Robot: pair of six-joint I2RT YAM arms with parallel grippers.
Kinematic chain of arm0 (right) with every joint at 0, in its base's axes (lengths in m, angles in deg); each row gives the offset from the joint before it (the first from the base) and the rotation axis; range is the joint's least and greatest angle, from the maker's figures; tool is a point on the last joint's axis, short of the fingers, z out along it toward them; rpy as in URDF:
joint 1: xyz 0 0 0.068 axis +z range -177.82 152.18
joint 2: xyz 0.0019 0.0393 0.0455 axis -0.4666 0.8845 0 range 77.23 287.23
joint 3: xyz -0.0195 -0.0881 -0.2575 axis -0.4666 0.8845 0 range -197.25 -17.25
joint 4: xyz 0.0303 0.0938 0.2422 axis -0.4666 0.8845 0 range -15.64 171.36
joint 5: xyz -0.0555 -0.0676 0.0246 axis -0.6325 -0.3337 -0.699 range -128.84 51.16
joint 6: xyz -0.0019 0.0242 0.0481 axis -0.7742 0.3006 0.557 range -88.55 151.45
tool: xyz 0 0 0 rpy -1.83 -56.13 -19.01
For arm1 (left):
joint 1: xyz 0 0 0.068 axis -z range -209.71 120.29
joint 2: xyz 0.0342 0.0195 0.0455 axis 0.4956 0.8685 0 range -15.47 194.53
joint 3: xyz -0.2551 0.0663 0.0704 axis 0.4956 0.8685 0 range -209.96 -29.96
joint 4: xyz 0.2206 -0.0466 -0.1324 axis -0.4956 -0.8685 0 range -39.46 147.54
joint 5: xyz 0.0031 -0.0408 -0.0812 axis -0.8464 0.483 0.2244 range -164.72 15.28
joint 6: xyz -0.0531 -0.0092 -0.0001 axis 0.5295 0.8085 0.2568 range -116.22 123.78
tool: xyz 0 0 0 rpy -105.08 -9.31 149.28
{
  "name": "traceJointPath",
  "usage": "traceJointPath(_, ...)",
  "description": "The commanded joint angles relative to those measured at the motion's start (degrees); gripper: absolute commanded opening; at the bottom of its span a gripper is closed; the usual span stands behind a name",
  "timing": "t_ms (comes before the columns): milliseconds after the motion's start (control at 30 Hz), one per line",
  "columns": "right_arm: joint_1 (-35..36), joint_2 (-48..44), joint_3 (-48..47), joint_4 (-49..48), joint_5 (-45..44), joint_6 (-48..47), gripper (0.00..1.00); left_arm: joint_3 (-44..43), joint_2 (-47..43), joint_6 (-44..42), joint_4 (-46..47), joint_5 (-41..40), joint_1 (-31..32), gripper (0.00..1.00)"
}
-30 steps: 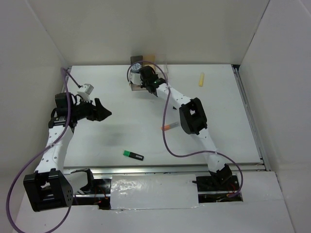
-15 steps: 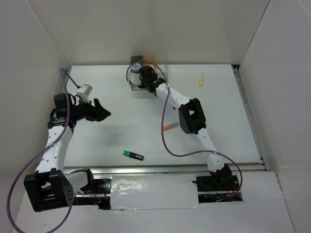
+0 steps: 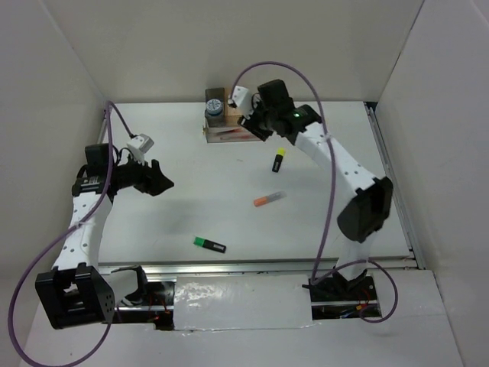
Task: Sort the stationery into containers
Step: Place the pen in the storage box, then pick up the pen from the center of the board.
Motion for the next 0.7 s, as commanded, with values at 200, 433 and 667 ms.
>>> traceJointPath(200, -9.14, -15.06, 25.55, 9.52, 16.23, 20.66, 0.52, -0.69, 0.66, -3.26, 4.70, -14.51, 19.20, 0.78)
traceJointPath(433, -23.99, -26.76, 36.45, 6.10, 17.66, 33.77, 0.54, -11.14, 17.05, -0.63, 9.28, -35.08, 44.41, 0.74)
traceJointPath(667, -32.09, -35.64, 42.61, 7.15, 19.67, 36.33, 0.54, -25.73, 36.59, 2.89, 8.14, -38.70, 51.65, 0.71)
